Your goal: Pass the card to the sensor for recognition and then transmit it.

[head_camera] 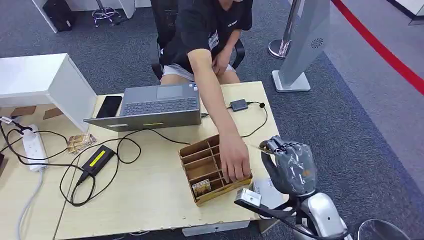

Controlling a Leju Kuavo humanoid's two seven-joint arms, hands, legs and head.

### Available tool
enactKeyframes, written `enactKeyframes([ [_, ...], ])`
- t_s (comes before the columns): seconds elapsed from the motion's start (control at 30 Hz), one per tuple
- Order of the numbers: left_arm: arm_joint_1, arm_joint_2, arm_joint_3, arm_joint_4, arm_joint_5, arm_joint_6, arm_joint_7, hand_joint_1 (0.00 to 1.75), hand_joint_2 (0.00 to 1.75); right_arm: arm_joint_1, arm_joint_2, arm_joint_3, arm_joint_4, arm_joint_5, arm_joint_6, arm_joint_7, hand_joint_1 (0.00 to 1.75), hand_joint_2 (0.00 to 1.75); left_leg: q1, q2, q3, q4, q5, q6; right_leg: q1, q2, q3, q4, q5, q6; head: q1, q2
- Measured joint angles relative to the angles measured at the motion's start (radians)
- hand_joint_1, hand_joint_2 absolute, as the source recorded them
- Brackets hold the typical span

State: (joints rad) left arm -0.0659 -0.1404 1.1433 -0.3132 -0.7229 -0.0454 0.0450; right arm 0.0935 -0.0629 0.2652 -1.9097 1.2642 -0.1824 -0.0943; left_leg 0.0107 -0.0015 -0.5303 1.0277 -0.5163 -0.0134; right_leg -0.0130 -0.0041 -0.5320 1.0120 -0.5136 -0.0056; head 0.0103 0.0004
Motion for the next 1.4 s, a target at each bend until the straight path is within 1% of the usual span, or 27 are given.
enactKeyframes([
  [0.07,0.0,-0.001,0.01,-0.005,-0.001,0.0,0.003,0.0,1.75,0.02,-0.012,-0.01,-0.002,0.0,0.014,0.01,1.75,1.75,0.0,0.0,0.0,0.0,0.0,0.0,0.0,0.0,0.0,0.0,0.0,0.0,0.0,0.0],
  [0.23,0.0,-0.005,0.024,-0.013,-0.001,0.0,0.003,0.0,1.75,0.04,-0.031,-0.019,-0.009,0.0,0.023,0.012,1.75,1.75,0.0,0.0,0.0,0.0,0.0,0.0,0.0,0.0,0.0,0.0,0.0,0.0,0.0,0.0],
  [0.4,0.0,-0.009,0.04,-0.018,-0.005,0.0,0.005,0.0,1.75,0.051,-0.052,-0.019,-0.01,0.001,0.093,0.05,1.75,1.75,0.0,0.0,0.0,0.0,0.0,0.0,0.0,0.0,0.0,0.0,0.0,0.0,0.0,0.0],
  [0.63,0.0,-0.013,0.061,-0.029,-0.021,-0.001,0.016,0.0,1.75,0.055,-0.116,-0.017,0.034,-0.02,0.165,0.093,1.75,1.75,0.0,0.0,-0.001,0.0,0.0,0.0,0.0,0.0,0.0,0.0,0.0,0.0,0.0,0.0],
  [0.9,-0.001,-0.013,0.078,-0.029,-0.04,-0.001,0.018,0.0,1.75,0.054,-0.185,0.005,0.105,-0.059,0.245,0.137,1.75,1.75,0.0,0.0,-0.001,0.0,0.0,0.0,0.0,0.0,0.0,0.0,0.001,0.001,0.0,0.0],
  [1.17,-0.001,-0.012,0.096,-0.029,-0.053,-0.002,0.021,0.0,1.75,0.041,-0.234,0.029,0.189,-0.076,0.282,0.156,1.75,1.75,0.0,0.0,-0.001,0.0,0.0,0.0,0.0,0.0,0.0,0.0,0.001,0.001,0.0,0.0],
  [1.3,-0.001,-0.01,0.097,-0.029,-0.058,-0.003,0.021,0.0,1.75,0.033,-0.248,0.042,0.219,-0.092,0.292,0.156,1.75,1.75,0.0,0.0,-0.001,0.0,0.0,0.0,0.0,0.0,0.0,0.0,0.001,0.001,0.0,0.0],
  [1.4,-0.002,-0.008,0.098,-0.029,-0.062,-0.004,0.023,0.0,1.75,0.022,-0.259,0.051,0.24,-0.11,0.296,0.143,1.75,1.75,0.0,0.0,0.0,0.0,0.0,0.0,0.0,0.0,0.0,0.0,0.001,0.001,0.0,0.0],
])
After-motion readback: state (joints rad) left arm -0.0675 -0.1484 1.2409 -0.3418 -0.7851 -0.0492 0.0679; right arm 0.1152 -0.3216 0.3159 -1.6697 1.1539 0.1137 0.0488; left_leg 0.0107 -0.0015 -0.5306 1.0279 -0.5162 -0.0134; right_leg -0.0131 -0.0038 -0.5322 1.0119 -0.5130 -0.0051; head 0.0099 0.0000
